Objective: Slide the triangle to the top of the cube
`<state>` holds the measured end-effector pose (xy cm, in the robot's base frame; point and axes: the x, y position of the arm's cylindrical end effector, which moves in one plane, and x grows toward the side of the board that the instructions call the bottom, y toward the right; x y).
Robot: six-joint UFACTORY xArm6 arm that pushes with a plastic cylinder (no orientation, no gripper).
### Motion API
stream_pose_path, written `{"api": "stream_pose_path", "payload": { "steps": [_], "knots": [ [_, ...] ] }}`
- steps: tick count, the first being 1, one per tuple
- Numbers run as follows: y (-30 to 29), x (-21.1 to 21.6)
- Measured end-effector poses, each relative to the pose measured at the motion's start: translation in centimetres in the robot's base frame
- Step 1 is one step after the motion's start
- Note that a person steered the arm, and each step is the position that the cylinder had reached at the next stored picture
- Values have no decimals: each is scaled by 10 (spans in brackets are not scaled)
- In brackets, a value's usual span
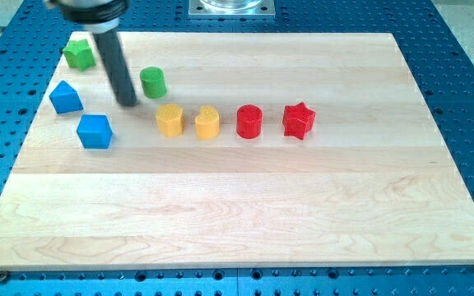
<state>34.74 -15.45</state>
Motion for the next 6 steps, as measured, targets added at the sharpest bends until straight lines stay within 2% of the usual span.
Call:
{"api": "stream_pose_path", "payload": {
  "steps": [1,2,3,4,5,6],
  "knots": [
    [65,-47],
    [51,-19],
    [19,9],
    [-63,53],
    [-118,45],
    [-147,15]
  ]
}}
